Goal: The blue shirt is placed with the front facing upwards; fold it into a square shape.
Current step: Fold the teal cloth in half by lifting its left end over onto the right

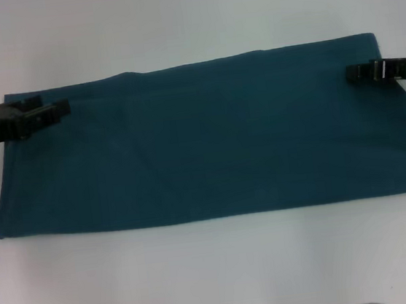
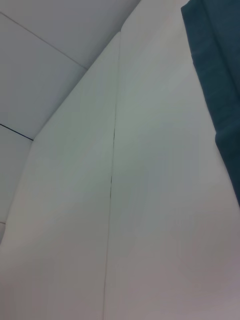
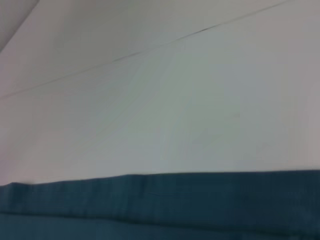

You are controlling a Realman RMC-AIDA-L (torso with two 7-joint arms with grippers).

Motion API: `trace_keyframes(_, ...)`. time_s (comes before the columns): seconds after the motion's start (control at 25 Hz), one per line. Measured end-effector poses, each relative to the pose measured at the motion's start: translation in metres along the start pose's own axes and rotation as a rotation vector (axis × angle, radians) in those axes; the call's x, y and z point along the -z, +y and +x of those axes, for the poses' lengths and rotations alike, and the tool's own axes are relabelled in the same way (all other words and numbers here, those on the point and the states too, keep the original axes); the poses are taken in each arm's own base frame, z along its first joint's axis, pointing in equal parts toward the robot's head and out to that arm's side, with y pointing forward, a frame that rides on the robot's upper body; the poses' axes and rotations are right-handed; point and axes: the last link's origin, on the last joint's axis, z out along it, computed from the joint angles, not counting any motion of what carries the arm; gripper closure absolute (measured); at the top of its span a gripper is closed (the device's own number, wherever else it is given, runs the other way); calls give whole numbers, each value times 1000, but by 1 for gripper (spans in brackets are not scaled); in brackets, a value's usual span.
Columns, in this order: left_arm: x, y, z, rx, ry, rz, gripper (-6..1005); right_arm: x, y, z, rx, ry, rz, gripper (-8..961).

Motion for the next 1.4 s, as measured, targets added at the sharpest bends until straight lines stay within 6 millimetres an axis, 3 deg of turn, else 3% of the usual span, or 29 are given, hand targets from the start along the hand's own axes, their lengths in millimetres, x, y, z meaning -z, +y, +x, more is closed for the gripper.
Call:
trace_keyframes(0.6, 2, -2, -6, 10, -7, 10, 335, 0, 18, -14, 73, -127, -107, 932)
trace_keyframes(1.12, -9, -18, -42, 83, -73, 125, 333, -1, 21, -21, 87, -137, -117, 933)
trace_keyframes(1.4, -10, -19, -43, 81, -75, 132, 340, -3, 24, -26, 96, -141, -121, 933)
